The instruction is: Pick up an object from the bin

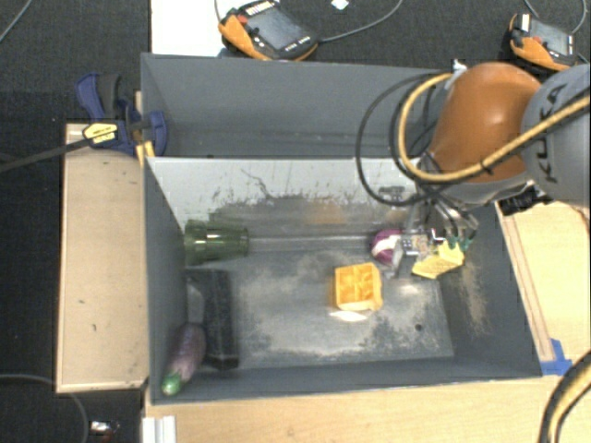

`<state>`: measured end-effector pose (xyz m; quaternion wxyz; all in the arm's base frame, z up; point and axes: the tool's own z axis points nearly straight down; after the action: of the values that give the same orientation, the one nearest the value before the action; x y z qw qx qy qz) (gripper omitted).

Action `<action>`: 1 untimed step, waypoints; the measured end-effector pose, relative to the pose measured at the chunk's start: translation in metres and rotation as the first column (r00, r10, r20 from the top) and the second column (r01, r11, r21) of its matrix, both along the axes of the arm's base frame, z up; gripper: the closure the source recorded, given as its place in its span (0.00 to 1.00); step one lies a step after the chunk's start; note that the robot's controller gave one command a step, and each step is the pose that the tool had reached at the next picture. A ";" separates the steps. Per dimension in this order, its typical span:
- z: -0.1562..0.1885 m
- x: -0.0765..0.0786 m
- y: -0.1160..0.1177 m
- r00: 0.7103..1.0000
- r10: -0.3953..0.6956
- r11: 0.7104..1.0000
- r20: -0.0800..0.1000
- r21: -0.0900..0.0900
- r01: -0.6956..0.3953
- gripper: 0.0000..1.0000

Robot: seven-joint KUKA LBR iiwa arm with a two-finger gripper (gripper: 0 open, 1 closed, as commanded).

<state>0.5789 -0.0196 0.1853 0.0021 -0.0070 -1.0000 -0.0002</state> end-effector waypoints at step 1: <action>0.004 0.001 0.000 1.000 0.001 1.000 0.008 0.000 -0.001 0.00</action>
Offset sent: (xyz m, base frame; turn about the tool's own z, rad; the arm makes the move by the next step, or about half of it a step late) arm -0.0882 0.0231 -0.1153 0.1598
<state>0.5804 -0.0195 0.1895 -0.0017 -0.0065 -1.0000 -0.0001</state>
